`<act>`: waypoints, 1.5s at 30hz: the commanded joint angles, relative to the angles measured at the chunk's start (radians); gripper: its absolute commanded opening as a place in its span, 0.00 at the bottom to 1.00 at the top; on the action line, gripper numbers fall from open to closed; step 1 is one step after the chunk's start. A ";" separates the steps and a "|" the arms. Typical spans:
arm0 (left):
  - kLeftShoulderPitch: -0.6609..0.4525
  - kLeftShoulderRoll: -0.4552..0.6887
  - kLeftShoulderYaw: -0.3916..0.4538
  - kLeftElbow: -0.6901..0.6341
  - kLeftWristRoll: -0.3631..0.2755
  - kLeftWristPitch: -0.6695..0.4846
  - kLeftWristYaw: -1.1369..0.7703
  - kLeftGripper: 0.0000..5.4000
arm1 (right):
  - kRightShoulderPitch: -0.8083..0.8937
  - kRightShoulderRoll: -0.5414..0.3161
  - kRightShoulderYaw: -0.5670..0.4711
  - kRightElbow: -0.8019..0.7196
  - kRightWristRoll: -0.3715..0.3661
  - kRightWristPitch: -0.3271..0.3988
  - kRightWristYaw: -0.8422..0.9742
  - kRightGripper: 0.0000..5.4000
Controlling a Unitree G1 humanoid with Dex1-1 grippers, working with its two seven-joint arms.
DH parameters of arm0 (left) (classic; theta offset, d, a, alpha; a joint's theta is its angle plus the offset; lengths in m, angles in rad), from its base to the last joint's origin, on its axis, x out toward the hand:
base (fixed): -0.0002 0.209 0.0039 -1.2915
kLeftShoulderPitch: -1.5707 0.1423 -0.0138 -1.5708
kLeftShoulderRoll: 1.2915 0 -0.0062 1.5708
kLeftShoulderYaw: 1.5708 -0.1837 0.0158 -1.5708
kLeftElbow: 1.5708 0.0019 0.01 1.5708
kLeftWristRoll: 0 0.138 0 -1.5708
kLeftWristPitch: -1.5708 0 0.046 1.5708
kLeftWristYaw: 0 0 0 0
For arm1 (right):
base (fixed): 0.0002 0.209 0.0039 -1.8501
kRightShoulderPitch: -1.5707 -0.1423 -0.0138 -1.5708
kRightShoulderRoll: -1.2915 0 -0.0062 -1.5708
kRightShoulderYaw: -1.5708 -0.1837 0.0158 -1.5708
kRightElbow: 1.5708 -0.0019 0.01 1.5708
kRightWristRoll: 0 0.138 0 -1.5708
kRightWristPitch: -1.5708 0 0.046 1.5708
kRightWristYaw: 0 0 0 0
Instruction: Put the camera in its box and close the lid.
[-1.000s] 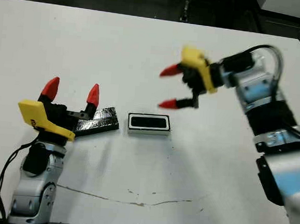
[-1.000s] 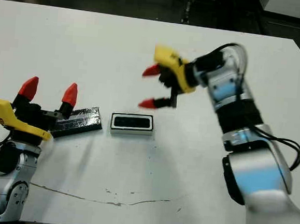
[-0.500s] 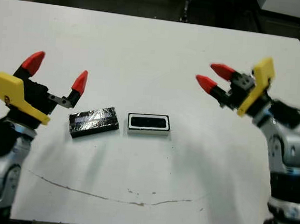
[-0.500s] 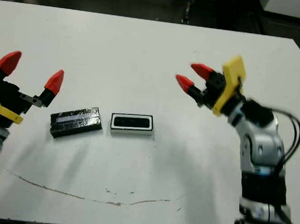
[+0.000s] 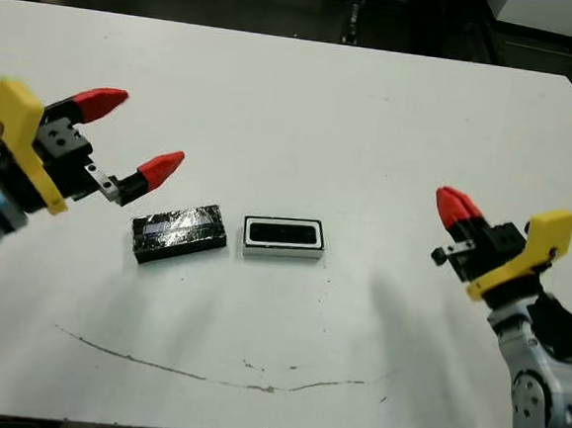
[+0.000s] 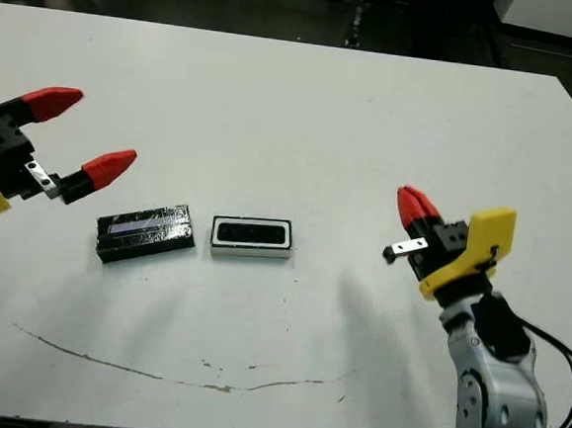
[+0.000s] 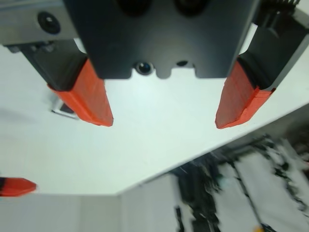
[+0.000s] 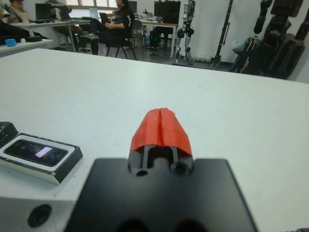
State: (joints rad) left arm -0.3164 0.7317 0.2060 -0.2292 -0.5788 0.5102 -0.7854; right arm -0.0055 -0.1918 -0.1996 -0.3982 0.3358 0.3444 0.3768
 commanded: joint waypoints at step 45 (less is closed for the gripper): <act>-0.307 -0.034 -0.501 0.492 0.463 -0.210 -0.422 1.00 | 0.090 0.008 0.040 -0.020 0.023 -0.027 -0.095 0.00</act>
State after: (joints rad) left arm -0.6018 0.7013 -0.2855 0.2449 -0.1320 0.3110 -1.1934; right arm 0.0696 -0.1827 -0.1559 -0.4171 0.3520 0.3121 0.2886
